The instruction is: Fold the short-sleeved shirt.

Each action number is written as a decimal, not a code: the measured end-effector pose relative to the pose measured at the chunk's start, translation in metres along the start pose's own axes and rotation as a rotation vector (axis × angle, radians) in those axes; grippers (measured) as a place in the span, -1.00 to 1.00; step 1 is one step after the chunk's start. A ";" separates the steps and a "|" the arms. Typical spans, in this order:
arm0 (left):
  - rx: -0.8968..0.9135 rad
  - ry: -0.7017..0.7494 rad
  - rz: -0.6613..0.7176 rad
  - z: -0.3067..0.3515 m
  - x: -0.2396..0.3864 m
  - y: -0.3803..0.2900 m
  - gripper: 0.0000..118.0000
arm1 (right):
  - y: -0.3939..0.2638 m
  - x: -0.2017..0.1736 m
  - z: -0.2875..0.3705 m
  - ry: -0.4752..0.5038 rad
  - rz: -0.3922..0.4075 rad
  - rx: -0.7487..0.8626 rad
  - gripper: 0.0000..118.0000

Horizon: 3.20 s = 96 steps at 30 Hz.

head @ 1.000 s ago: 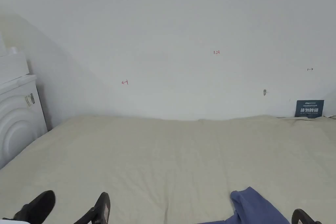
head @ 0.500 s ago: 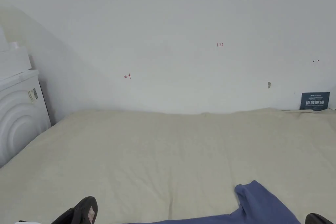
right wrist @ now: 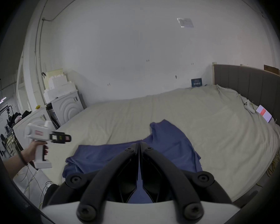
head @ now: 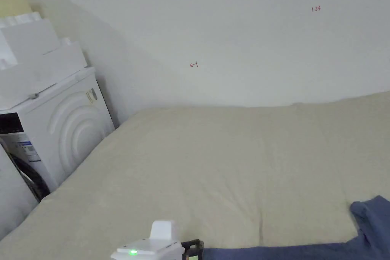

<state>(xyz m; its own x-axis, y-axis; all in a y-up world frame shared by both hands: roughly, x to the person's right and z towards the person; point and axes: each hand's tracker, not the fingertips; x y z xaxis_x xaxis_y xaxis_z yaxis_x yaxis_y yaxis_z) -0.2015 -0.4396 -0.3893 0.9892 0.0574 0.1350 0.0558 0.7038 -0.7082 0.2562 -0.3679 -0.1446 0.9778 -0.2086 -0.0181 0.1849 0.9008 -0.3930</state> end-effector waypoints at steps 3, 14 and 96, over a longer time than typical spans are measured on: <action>-0.039 0.051 0.002 -0.043 -0.002 -0.009 0.34 | -0.004 0.004 -0.010 -0.004 -0.001 -0.037 -0.97; -0.146 0.095 -0.047 -0.095 0.000 -0.011 0.20 | -0.012 0.023 -0.026 -0.048 -0.032 -0.117 -0.97; 0.503 -0.270 0.222 0.274 -0.043 -0.099 0.72 | 0.033 0.083 0.099 -0.175 0.046 0.162 0.32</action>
<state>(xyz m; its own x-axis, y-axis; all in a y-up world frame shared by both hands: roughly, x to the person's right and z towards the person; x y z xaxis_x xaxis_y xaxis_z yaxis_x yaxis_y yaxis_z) -0.2868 -0.3176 -0.1347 0.8968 0.3723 0.2391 -0.2839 0.8987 -0.3343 0.3538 -0.3175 -0.0678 0.9852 -0.1093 0.1324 0.1392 0.9600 -0.2429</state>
